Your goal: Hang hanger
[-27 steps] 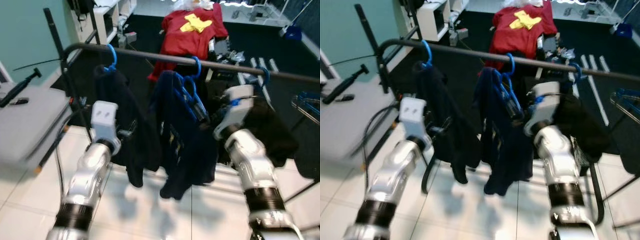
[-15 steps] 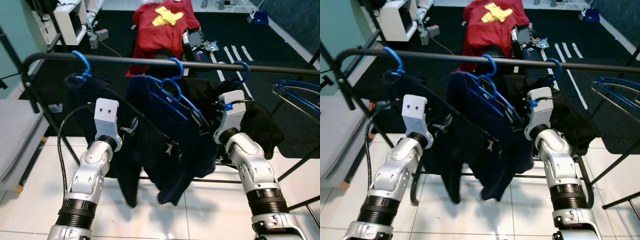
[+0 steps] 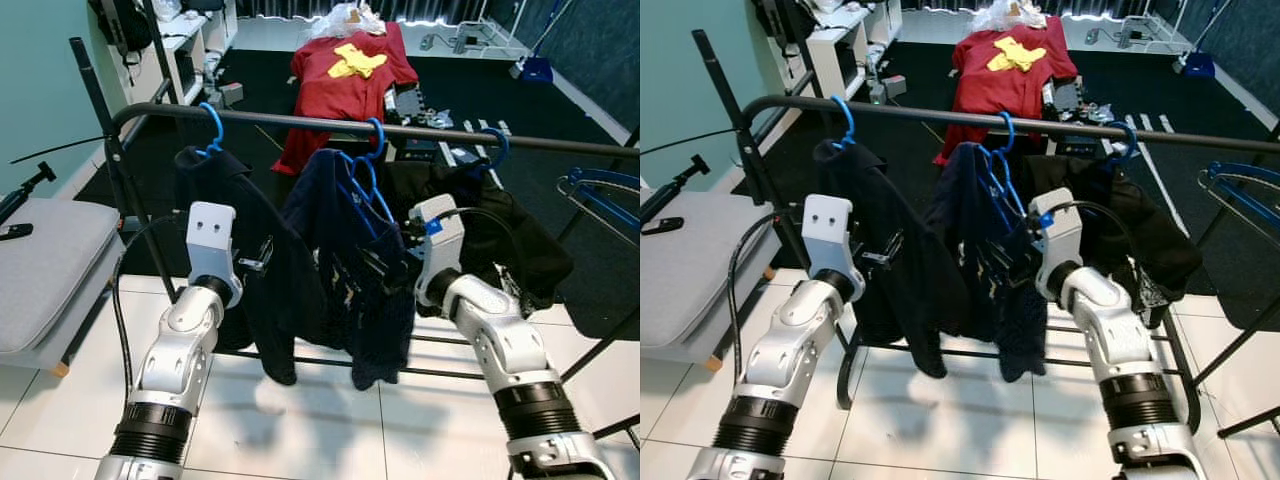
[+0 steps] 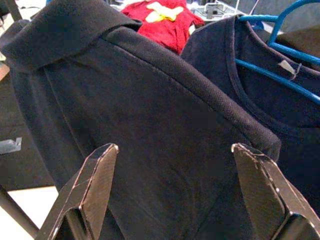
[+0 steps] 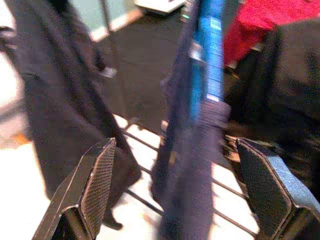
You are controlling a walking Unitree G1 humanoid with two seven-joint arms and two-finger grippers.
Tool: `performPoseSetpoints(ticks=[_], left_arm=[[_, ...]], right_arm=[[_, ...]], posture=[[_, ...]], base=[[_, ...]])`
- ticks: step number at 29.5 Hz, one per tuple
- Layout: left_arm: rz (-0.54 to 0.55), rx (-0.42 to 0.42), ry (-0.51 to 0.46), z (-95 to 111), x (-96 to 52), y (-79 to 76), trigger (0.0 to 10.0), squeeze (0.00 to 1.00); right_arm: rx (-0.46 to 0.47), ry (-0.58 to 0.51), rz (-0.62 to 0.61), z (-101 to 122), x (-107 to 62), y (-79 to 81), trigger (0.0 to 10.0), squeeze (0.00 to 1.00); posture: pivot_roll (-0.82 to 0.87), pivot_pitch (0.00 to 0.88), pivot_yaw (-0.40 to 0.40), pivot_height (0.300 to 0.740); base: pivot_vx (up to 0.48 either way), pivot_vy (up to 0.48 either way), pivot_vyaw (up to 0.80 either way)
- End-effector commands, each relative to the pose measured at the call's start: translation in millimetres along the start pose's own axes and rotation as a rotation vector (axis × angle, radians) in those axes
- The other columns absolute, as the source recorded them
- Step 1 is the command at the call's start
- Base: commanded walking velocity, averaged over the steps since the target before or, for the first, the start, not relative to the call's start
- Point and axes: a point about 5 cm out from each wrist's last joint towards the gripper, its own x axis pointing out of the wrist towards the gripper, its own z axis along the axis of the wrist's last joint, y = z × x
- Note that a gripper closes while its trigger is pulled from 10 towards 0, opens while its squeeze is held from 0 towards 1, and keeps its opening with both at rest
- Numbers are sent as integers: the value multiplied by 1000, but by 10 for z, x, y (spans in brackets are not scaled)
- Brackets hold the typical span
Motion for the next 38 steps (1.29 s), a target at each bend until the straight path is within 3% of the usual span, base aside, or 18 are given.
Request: performPoseSetpoints(ticks=[1,4,5,7,8,16,33,38], left_arm=[[-2,-10,24,-68,-20,-23,10000,0],[-4,-11,24,-69,-21,-30,10000,0],[-5,-13,24,-69,-23,-36,10000,0],[-5,-13,24,-69,-23,-36,10000,0],[-7,-14,25,-70,-24,-38,10000,0],[-14,-19,25,-70,-27,-41,10000,0],[-32,-26,24,-72,-24,-64,10000,0],[-23,-20,26,-83,-31,-51,10000,0]], right_arm=[[-1,61,-32,-71,9,-35,3647,0],[-3,74,-47,-82,12,-53,3647,0],[-8,94,-68,-105,13,-80,1059,0],[-8,94,-68,-105,13,-80,1059,0],[-8,111,-89,-123,8,-106,0,0],[-11,100,-128,-120,-8,-156,0,0],[1,-115,-148,218,-25,-166,0,0],[25,-212,-21,344,-107,-10,0,0]], posture=[[-18,137,-42,740],[-18,137,-42,740],[-17,138,-42,740],[-17,138,-42,740],[-17,138,-42,740],[-16,140,-42,740],[-17,136,-41,740],[-22,129,-42,740]], base=[[0,0,0],[0,0,0],[0,0,0],[0,0,0],[0,0,0],[0,0,0],[0,0,0],[0,0,0]])
